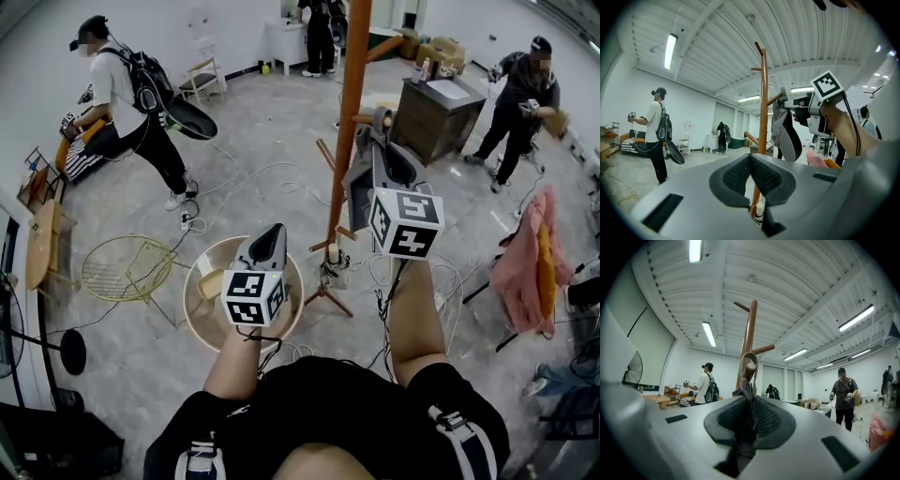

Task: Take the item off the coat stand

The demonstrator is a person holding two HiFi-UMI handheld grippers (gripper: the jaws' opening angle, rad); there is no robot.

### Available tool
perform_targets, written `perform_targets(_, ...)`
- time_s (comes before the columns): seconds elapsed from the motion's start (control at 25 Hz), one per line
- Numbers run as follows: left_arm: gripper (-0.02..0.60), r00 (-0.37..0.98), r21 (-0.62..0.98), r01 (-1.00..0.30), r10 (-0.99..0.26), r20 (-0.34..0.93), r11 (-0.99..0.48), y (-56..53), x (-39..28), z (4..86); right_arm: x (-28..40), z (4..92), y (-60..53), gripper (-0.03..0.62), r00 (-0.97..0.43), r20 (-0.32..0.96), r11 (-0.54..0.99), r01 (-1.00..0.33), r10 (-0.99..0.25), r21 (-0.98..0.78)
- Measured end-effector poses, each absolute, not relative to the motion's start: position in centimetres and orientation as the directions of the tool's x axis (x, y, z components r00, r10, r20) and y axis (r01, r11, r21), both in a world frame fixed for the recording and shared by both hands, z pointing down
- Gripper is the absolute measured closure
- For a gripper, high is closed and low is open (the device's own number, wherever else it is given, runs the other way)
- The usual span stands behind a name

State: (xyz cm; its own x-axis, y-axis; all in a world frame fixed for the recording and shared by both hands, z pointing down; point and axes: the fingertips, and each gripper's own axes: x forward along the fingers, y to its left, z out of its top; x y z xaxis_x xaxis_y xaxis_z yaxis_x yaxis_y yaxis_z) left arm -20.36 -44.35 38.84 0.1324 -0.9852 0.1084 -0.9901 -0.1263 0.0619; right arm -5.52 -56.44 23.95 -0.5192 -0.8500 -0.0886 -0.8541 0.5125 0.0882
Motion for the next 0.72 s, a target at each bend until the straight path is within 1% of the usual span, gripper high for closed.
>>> perform_targets(0.2, 0.565, 0.165, 0.059, -0.985, -0.981, 0.102, -0.16, -44.6, -19.1, 38.8, -2.9, 22.7, -54.9, 0.536, -0.488, -0.128, 0.481, -0.873, -0.863, 0.079)
perform_targets(0.36, 0.565, 0.194, 0.062, -0.98, -0.975, 0.106, -0.188, -44.7, -18.3, 39.3, -0.5, 23.4, -53.4, 0.536, -0.451, -0.144, 0.45, -0.892, -0.881, 0.041)
perform_targets(0.56, 0.565, 0.244, 0.061, -0.969, -0.965, 0.1, -0.238, -45.9, -15.8, 39.4, 3.2, 26.5, -52.8, 0.536, -0.409, -0.131, 0.413, -0.911, -0.903, -0.01)
perform_targets(0.72, 0.565, 0.289, 0.059, -0.957, -0.951, 0.107, -0.284, -46.4, -13.9, 40.1, 5.2, 30.7, -52.2, 0.534, -0.378, -0.099, 0.381, -0.925, -0.92, -0.007)
